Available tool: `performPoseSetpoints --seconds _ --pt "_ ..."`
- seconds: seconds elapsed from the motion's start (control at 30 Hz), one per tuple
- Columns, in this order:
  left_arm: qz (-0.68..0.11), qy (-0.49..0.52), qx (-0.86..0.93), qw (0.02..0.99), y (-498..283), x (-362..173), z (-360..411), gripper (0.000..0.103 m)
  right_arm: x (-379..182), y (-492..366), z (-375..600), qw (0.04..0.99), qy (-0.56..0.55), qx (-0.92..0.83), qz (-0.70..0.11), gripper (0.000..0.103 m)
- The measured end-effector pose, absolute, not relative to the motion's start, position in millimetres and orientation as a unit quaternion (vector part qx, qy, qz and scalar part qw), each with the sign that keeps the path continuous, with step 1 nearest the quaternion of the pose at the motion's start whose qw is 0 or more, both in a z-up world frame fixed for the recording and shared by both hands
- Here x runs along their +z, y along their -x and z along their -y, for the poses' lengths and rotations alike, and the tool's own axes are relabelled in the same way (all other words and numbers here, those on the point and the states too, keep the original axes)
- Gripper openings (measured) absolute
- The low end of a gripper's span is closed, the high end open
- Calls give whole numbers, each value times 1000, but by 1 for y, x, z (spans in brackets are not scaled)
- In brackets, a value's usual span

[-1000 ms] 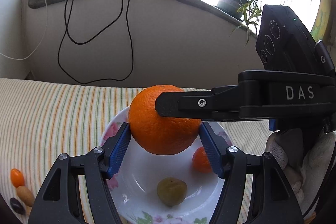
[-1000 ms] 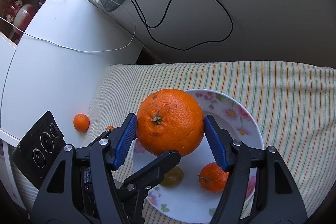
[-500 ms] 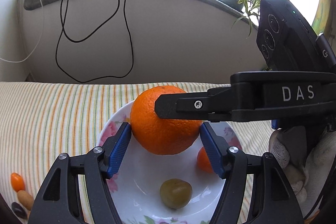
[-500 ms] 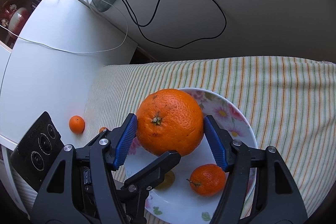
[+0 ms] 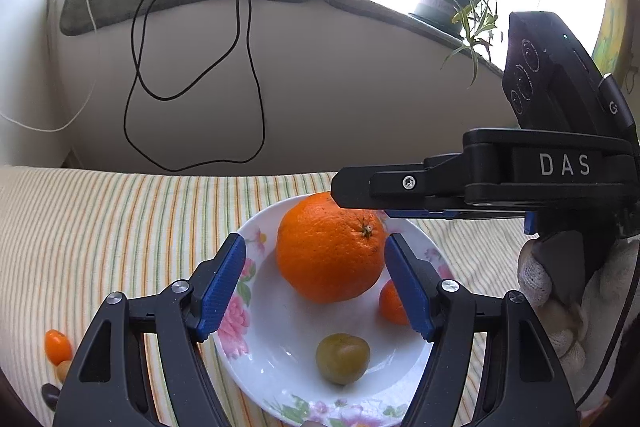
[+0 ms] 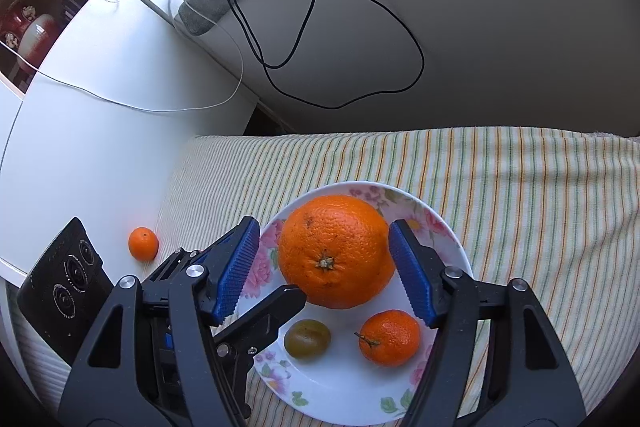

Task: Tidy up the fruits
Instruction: 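Open the right tool and release the large orange on the plate, then move both tools back toward the remaining orange by the wall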

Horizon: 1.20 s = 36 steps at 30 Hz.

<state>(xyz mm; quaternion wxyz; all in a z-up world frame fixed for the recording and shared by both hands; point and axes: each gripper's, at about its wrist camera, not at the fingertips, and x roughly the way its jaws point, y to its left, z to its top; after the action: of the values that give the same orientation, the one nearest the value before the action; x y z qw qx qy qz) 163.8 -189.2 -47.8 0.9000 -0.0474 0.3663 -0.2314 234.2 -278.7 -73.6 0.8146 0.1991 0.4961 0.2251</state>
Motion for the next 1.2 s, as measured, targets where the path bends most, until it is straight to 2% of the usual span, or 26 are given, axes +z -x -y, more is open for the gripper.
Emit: performPoseSetpoints --seconds 0.67,1.2 --pt "-332 49 -215 917 -131 -21 153 72 -31 -198 257 852 -138 210 -458 77" --pt "-303 74 -158 937 -94 -6 78 72 -9 -179 196 864 -111 252 -422 77"
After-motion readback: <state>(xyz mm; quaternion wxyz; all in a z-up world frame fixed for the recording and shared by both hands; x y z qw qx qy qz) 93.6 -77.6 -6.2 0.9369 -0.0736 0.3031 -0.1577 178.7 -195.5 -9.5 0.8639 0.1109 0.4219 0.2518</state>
